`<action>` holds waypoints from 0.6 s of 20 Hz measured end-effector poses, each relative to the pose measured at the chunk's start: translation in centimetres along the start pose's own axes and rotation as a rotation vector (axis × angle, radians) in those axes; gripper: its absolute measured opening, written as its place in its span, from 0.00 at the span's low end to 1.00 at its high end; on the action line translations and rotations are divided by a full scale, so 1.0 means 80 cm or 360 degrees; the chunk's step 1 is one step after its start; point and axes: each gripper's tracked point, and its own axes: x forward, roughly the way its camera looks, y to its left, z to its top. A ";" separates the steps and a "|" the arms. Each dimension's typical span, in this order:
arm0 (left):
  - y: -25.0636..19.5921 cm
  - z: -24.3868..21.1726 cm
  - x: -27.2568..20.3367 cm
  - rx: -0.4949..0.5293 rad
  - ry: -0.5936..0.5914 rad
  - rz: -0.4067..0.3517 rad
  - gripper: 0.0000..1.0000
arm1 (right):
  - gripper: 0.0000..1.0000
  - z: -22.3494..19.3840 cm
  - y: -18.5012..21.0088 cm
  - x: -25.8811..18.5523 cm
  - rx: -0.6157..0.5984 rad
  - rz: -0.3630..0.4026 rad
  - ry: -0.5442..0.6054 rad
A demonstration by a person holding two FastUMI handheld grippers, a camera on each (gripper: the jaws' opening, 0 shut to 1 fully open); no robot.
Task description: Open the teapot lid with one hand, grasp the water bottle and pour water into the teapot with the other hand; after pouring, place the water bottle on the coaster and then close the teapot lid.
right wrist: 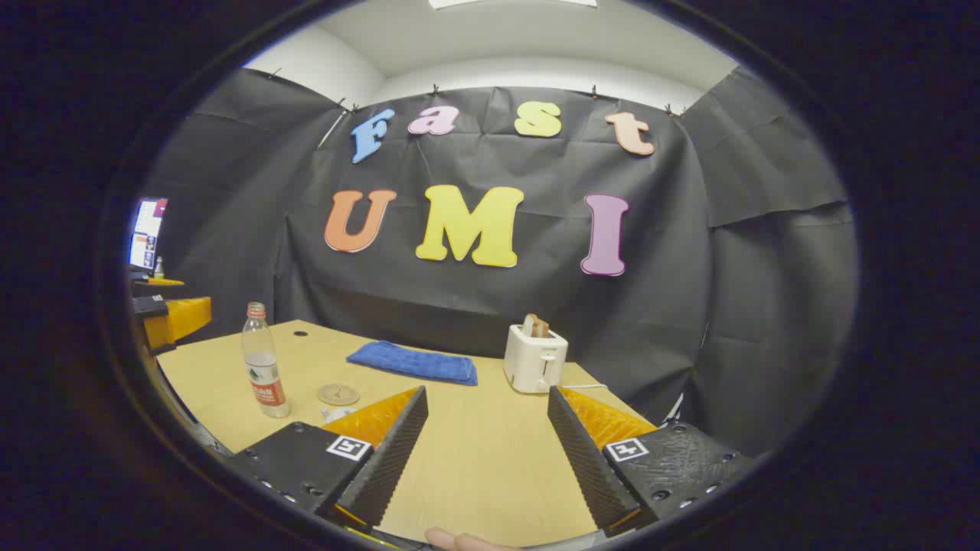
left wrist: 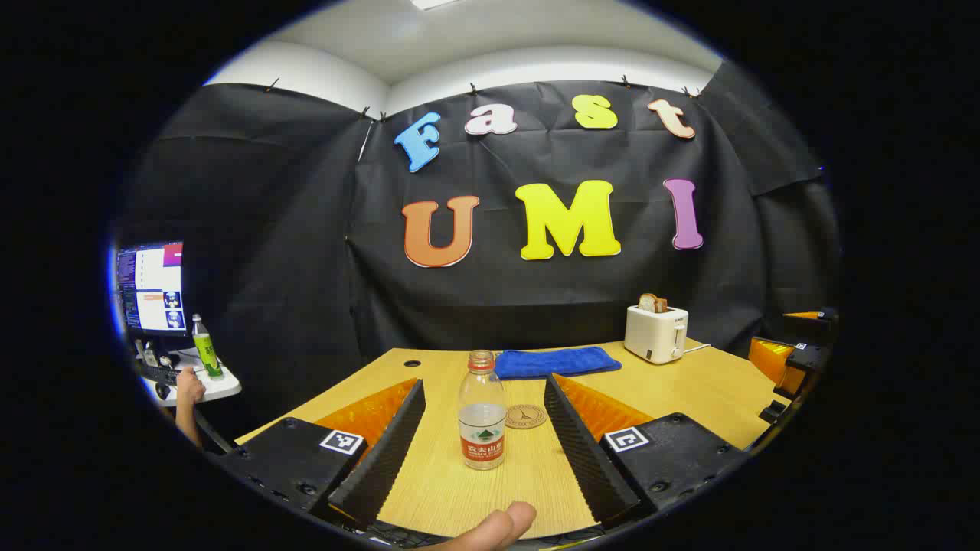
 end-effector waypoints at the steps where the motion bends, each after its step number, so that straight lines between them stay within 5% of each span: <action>1: -0.006 -0.001 -0.003 0.0013 0.0009 -0.0015 0.98 | 0.95 0.000 -0.003 0.000 -0.0004 -0.0009 -0.0005; 12: 0.002 -0.011 0.005 0.0008 0.0050 0.0015 0.98 | 0.95 -0.017 -0.006 0.017 0.0013 -0.0012 0.0065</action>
